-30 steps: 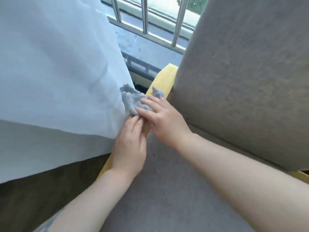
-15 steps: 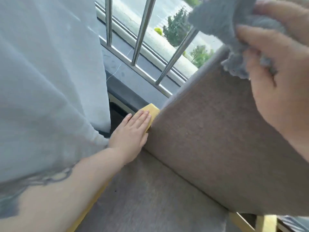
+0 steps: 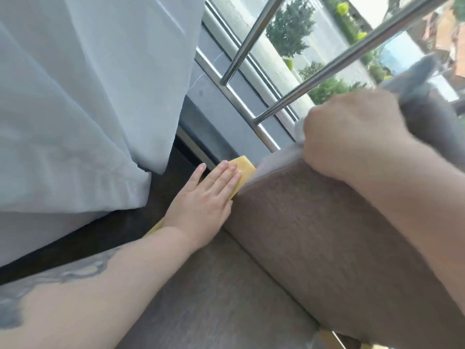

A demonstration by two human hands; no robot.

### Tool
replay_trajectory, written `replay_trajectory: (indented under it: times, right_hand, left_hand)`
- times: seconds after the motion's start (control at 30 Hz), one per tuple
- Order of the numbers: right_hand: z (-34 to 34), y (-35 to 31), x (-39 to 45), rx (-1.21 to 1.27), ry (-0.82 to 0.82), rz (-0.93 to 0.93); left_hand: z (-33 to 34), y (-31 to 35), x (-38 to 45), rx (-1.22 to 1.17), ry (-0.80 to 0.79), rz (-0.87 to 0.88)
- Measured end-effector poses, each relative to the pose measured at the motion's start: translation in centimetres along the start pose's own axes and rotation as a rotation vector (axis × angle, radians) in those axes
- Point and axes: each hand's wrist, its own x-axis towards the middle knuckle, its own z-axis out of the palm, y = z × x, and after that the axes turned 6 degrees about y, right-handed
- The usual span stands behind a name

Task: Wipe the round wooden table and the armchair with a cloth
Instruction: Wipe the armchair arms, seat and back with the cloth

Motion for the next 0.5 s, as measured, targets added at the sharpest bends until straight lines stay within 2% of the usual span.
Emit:
replay_trajectory:
  times: [0.1,0.17,0.27,0.3,0.4,0.5]
  right_hand:
    - [2.8,-2.6,1.7,0.021,-0.176,-0.162]
    - [1.7,-0.3,3.1,0.019,-0.326,-0.123]
    - [0.7,1.6,4.0,-0.102,-0.282,0.008]
    - [1.3,0.2,3.8,-0.156,-0.250,-0.016]
    - [4.3,-5.5,3.3,-0.097,-0.320,-0.262]
    - [2.7,-2.3,4.8,-0.057,-0.379,-0.202]
  left_hand:
    - [0.1,0.0,-0.2,-0.023,0.023,-0.026]
    - [0.1,0.0,-0.2,-0.030,0.038,-0.030]
    - [0.0,0.1,-0.4,-0.005,0.051,-0.008]
    - [-0.1,0.1,-0.3,-0.015,0.062,-0.007]
    - [0.2,0.0,-0.4,-0.038,0.078,-0.029]
    - [0.2,0.0,-0.2,-0.041,0.072,-0.019]
